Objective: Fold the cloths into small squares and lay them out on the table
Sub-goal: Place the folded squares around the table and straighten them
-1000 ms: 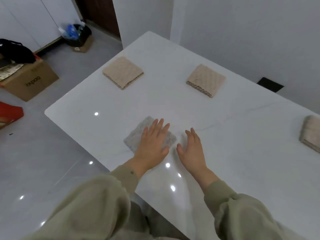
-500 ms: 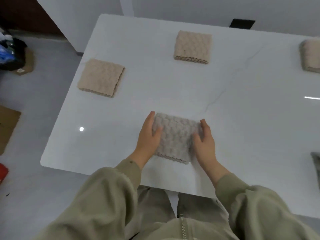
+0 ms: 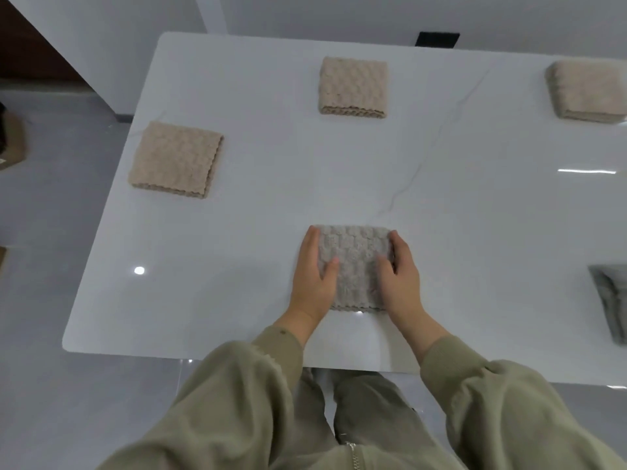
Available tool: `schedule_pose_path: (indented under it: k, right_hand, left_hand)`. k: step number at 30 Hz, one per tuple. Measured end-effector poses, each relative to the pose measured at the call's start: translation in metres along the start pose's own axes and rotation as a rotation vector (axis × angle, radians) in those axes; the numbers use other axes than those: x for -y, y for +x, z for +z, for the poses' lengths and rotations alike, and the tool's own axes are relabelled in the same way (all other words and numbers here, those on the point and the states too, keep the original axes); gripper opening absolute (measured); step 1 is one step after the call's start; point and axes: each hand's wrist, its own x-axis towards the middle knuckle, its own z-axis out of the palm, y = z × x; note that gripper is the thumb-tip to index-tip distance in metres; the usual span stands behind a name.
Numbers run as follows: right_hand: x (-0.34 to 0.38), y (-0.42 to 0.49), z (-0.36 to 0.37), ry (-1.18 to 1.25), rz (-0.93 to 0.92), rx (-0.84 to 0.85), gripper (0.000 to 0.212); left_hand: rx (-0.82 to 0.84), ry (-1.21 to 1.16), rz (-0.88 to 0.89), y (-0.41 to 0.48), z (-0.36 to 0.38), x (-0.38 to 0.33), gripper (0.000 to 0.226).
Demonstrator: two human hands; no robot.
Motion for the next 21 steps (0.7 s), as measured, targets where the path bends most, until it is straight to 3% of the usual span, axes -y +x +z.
schedule_pose_path:
  k: [17,21]
  right_hand:
    - [0.001,0.008,0.008,0.008,-0.017,-0.051,0.052]
    - [0.003,0.003,0.017,-0.029,-0.046,-0.006,0.062]
  left_hand:
    - [-0.052,-0.112,-0.076,0.016,-0.008,0.000,0.054]
    - [0.008,-0.081,-0.065,0.015,-0.003,0.000,0.054]
